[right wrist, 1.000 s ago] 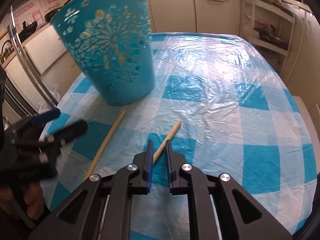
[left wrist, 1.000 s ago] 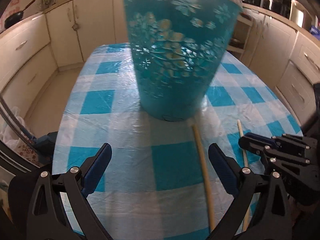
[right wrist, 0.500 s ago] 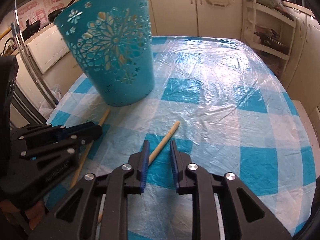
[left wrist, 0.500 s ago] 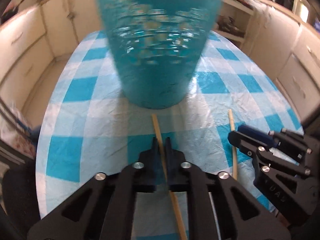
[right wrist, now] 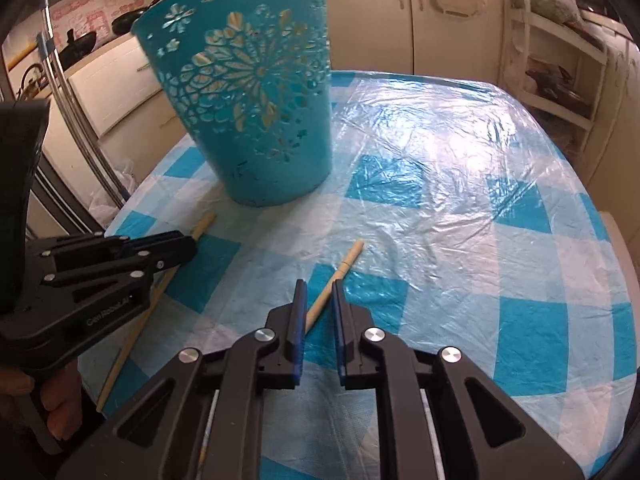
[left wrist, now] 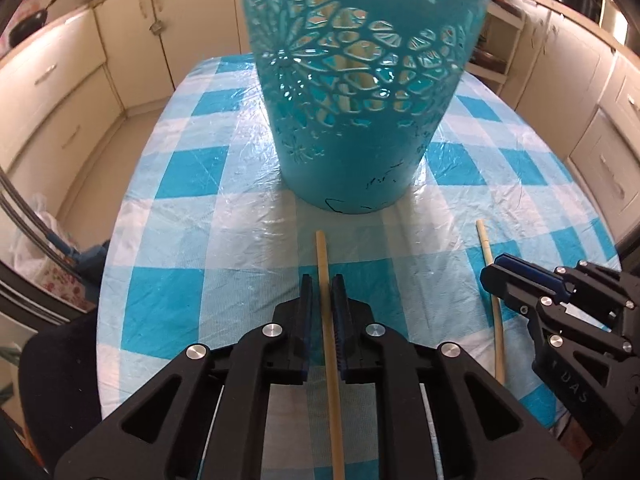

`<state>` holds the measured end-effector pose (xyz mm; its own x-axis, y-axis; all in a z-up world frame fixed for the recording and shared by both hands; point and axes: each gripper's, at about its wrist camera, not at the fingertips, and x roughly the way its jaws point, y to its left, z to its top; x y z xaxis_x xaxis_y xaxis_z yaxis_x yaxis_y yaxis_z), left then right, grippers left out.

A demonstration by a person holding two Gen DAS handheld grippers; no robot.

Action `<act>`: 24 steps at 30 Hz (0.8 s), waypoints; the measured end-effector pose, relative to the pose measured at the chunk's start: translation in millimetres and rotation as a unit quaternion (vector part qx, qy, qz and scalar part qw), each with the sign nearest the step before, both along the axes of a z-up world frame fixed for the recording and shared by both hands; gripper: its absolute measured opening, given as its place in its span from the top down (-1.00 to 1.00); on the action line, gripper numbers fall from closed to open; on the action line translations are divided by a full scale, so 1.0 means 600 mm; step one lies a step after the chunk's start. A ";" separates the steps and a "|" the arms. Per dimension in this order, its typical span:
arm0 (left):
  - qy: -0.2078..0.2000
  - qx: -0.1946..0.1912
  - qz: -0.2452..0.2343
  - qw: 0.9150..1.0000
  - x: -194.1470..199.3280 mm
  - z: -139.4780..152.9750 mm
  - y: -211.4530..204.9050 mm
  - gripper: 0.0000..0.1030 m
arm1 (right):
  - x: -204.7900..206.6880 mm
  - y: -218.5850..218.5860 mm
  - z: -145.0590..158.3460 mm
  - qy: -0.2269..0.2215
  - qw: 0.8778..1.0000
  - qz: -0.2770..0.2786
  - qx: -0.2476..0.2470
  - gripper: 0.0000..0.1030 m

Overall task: Organize utensils
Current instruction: 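Grasp a loose wooden chopstick on the table with the left tool, then lift the chopstick with the left tool and release it into the basket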

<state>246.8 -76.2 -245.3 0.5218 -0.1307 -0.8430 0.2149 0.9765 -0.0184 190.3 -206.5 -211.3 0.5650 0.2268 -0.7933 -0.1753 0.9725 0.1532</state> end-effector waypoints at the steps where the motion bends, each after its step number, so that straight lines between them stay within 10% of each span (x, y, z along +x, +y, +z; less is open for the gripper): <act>1: -0.002 0.005 0.000 1.000 0.000 0.000 -0.001 0.67 | 0.002 -0.002 -0.002 0.000 1.000 -0.003 0.005 0.74; 16: -0.002 -0.021 -0.010 1.000 0.000 0.001 0.007 0.90 | 0.002 0.014 -0.002 -0.017 1.000 0.005 -0.009 0.74; 24: 0.039 -0.111 -0.005 0.993 -0.015 0.042 0.041 0.90 | -0.004 0.023 -0.003 -0.029 0.999 0.007 -0.030 0.71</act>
<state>237.9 -51.7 -219.9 0.4543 -0.3220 -0.8306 0.2135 0.9446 -0.2494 188.2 -192.8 -213.0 0.6072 0.1883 -0.7719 -0.1964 0.9769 0.0838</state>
